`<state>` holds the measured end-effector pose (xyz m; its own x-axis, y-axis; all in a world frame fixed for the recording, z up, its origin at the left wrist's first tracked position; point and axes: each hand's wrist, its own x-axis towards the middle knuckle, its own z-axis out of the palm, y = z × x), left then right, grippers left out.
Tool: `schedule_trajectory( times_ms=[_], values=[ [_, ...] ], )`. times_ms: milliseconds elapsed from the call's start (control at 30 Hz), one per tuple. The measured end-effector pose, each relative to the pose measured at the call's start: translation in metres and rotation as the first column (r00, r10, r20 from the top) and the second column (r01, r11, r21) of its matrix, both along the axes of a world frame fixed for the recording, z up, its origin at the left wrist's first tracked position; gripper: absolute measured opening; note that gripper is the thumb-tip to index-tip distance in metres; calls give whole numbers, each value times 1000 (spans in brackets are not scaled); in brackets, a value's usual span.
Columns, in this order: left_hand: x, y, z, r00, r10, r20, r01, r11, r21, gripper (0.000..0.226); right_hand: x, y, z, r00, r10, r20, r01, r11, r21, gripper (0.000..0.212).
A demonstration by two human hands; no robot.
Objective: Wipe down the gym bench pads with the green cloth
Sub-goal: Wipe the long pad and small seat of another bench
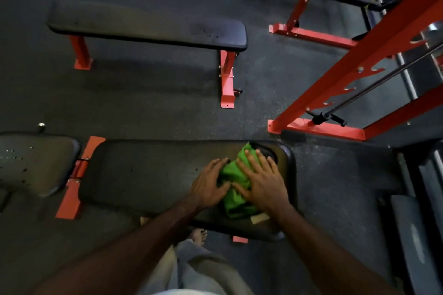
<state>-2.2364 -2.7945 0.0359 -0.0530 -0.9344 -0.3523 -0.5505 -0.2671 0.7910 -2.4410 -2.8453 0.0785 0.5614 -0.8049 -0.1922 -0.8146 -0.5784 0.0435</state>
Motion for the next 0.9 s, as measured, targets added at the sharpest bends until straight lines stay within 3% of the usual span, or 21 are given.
schedule_trajectory(
  times_ms=[67, 133, 267, 333, 500, 667, 733, 800, 867, 900],
  values=[
    [1, 3, -6, 999, 41, -17, -42, 998, -38, 86, 13, -20, 4, 980, -198, 17, 198, 980, -19, 75],
    [1, 5, -2, 996, 93, -8, -93, 995, -41, 84, 28, -9, -2, 955, -294, 32, 295, 954, -45, 73],
    [4, 6, 9, 996, 85, -1, -85, 996, 10, 90, 17, 39, -9, 999, 36, 0, -36, 999, -16, 63],
    [5, 6, 9, 997, 71, -5, -71, 997, 7, 87, 3, 18, -3, 996, 92, 1, -92, 996, -11, 64],
    [3, 0, 6, 995, 101, -20, -102, 993, -62, 73, 5, -44, 18, 937, -349, 10, 349, 934, -78, 66],
    [-8, -5, 14, 993, 102, -53, -104, 994, -45, 65, -3, -36, 30, 1000, -6, 4, 5, 999, 36, 70],
    [-10, -6, 23, 995, 73, -68, -76, 996, -39, 59, -9, -60, 42, 977, -205, 59, 205, 979, 13, 64],
    [-7, -9, 25, 996, 45, -73, -48, 998, -42, 57, -8, -90, 56, 825, -554, 112, 537, 830, 150, 55],
    [-4, -11, 22, 995, 54, -86, -59, 997, -57, 56, -3, -110, 63, 727, -683, 72, 636, 709, 306, 53],
    [-5, -10, 21, 993, 68, -93, -73, 995, -62, 56, 1, -112, 64, 747, -664, 18, 621, 708, 336, 53]
  ],
)
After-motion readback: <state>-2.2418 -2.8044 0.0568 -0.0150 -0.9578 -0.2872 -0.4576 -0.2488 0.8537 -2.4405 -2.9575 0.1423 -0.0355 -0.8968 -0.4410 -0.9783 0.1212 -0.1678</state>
